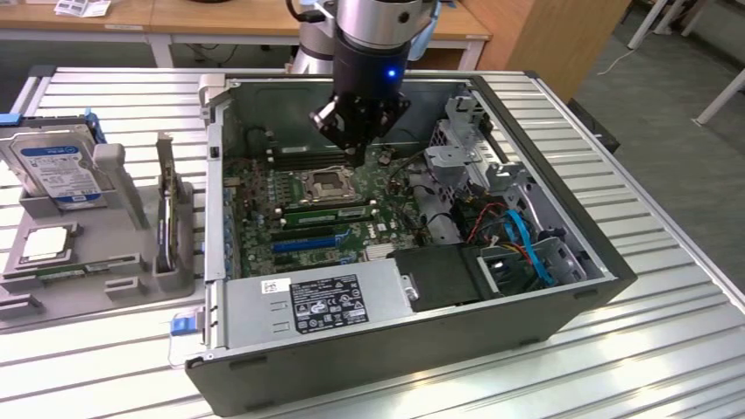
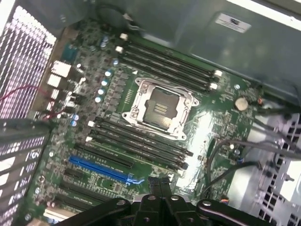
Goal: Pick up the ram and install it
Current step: 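Press down the ram until it locks into place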
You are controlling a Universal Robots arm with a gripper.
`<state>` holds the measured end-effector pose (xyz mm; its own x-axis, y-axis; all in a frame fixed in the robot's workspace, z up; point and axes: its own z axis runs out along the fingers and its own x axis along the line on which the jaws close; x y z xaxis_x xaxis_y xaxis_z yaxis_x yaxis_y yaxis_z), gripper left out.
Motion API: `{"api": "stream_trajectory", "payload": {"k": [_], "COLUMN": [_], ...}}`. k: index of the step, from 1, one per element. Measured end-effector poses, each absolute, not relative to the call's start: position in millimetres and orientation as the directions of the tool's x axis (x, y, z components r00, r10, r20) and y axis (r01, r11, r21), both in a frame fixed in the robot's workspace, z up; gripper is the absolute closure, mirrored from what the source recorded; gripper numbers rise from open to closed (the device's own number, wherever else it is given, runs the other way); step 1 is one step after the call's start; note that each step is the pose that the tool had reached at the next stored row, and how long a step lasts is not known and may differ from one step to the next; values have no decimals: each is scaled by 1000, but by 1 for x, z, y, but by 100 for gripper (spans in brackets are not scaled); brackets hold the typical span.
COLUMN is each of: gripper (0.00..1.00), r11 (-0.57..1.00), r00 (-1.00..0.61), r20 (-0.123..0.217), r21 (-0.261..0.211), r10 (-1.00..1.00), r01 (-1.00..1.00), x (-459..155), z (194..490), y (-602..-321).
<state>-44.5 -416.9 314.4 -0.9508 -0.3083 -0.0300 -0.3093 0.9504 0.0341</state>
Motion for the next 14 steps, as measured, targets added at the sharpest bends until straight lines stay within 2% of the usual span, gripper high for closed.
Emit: {"api": "stream_trajectory", "payload": {"k": [14], "gripper": [90], "r11": [996], "r00": [-996], "r20": [-30], "r21": [34], "r10": [-85], "r01": [-86], "x": [-45], "z": [314], "y": [-417]}}
